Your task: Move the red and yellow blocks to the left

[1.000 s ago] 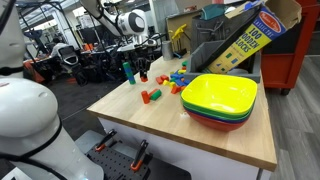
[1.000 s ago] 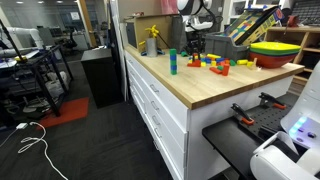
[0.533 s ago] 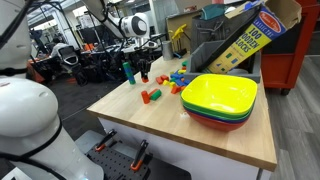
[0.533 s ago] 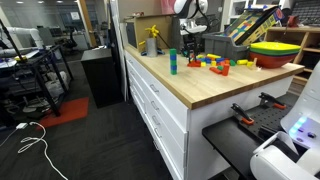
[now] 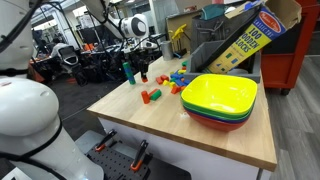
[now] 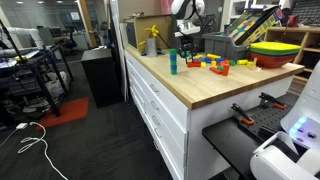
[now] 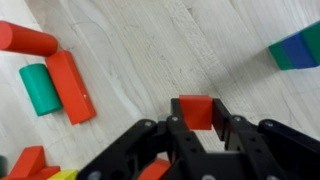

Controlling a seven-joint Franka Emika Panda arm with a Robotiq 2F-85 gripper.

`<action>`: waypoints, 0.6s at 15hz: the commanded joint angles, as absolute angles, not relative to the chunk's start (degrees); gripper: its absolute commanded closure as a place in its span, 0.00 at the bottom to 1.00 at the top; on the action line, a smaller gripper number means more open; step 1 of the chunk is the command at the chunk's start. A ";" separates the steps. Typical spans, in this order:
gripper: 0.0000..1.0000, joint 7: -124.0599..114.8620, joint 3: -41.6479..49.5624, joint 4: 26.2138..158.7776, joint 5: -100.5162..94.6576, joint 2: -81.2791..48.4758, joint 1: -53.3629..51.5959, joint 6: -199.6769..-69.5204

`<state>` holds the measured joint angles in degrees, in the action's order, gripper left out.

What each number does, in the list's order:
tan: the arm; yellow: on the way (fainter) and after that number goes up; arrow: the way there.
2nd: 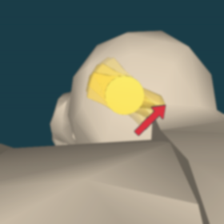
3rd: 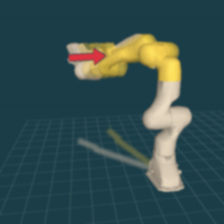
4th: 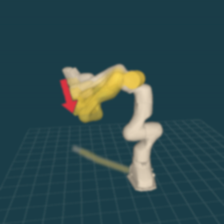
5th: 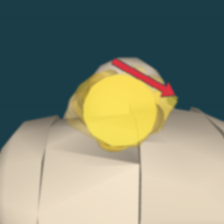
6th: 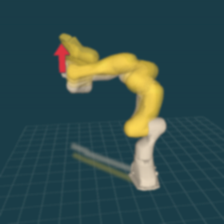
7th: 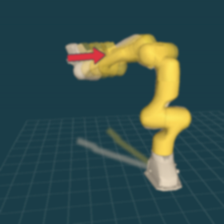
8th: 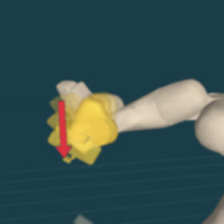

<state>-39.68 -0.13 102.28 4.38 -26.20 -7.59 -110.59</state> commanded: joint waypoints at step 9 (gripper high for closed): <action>0.91 -57.65 1.08 98.97 14.07 -28.54 -6.71 -104.49</action>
